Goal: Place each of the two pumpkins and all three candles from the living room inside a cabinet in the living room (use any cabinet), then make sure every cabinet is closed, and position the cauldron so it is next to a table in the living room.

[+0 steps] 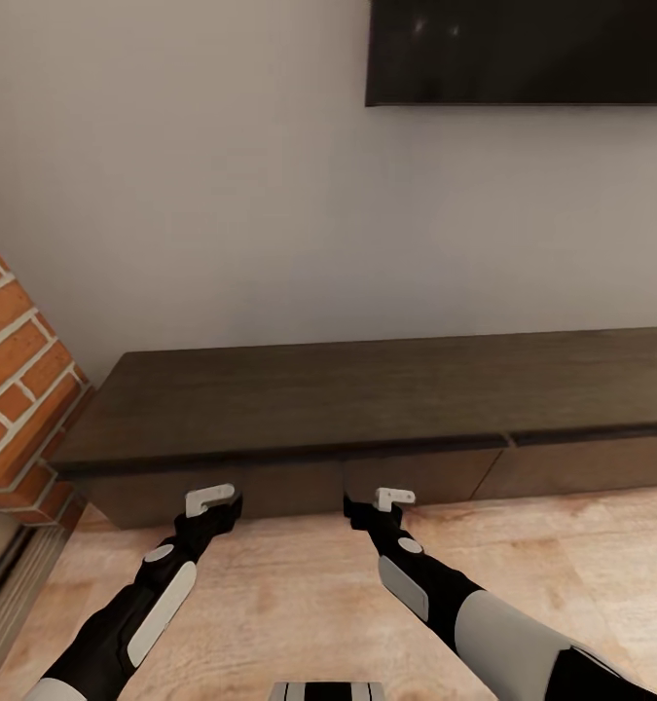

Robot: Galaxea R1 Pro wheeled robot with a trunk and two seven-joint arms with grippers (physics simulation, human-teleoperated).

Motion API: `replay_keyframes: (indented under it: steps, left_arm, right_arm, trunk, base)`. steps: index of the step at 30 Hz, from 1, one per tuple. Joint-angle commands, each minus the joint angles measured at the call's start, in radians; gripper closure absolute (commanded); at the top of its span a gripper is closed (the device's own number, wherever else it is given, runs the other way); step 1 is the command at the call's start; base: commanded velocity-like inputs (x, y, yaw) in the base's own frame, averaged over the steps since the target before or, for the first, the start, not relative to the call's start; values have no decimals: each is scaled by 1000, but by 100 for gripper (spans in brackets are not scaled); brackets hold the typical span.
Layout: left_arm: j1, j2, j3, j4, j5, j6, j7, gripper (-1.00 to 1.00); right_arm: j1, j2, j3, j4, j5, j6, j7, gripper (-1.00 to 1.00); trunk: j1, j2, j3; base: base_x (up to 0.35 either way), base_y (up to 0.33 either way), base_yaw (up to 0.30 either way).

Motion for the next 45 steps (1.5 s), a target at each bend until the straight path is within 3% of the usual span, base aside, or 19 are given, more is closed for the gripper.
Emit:
replay_keyframes:
  steps: [1, 21, 30, 38, 45]
  left_arm:
    - [-1, 1, -4, -2, 9, 2, 9, -100]
    - [-1, -6, -3, -2, 13, 5, 10, -100]
    - [-1, -9, -2, -18, 19, 18, 13, -100]
    - [-1, -10, 2, -27, 21, 52, 16, -100]
    - [-2, -13, 0, -26, 26, 61, 17, -100]
  right_arm:
    - [-1, 0, 9, 0, -9, -6, -6, -100]
    - [-1, 3, 6, 1, -14, 6, -7, -100]
    - [-1, 2, 0, 3, -18, 133, -7, -100]
    - [-1, 3, -2, 3, -19, 167, -7, -100]
    - [-1, 3, -2, 3, -20, 179, -7, -100]
  trunk:
    - [-1, 0, -1]
    - [-1, 0, -1]
    - [-1, 0, -1]
    - [-1, 0, -1]
    - [-4, 1, 26]
  base:
    - [-211, 0, 0]
    - [-175, 0, 0]
    - [-6, 0, 0]
    - [0, 0, 0]
    - [0, 0, 0]
